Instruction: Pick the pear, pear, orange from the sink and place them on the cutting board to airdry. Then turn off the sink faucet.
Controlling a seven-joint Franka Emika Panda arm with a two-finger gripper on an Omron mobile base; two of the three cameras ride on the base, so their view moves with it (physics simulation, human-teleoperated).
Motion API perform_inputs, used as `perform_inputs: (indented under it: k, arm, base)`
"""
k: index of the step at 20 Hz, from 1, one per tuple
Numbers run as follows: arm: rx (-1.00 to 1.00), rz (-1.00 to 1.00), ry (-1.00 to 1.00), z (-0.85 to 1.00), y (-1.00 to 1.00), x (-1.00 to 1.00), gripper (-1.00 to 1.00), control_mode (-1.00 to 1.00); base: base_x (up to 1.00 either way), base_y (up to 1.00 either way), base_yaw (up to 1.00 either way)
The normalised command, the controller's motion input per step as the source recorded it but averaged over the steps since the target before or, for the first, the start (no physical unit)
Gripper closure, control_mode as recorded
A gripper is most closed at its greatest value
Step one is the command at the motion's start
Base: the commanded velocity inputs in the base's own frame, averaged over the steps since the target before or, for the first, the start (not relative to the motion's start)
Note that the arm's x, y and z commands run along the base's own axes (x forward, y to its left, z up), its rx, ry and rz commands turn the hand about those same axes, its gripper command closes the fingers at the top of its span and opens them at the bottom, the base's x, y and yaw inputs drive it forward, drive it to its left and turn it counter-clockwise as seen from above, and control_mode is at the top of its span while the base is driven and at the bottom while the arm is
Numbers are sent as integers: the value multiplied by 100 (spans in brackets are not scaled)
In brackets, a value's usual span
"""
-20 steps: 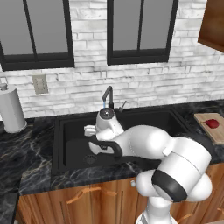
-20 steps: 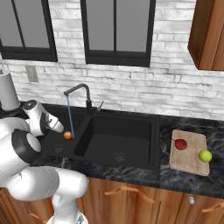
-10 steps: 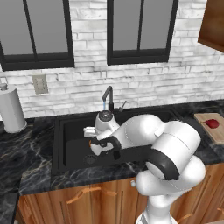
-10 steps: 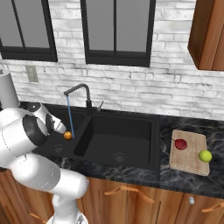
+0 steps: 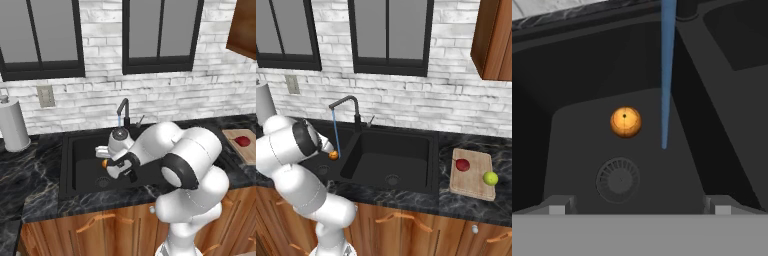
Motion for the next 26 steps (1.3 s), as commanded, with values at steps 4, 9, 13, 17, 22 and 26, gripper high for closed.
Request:
perform_inputs:
  k: [4,9,13,17,22,26]
  arm:
    - [0,0,0,-13,3,14,-100,-100]
    - [0,0,0,-19,2,17,-100,-100]
    - [0,0,0,-18,4,17,-100,-100]
    - [0,0,0,-16,7,15,-100,-100]
    - [0,0,0,-14,9,16,-100,-100]
    - [0,0,0,-15,0,15,-100,-100]
  base:
    - [0,0,0]
    - [0,0,0]
    - [0,0,0]
    - [0,0,0]
    - [0,0,0]
    - [0,0,0]
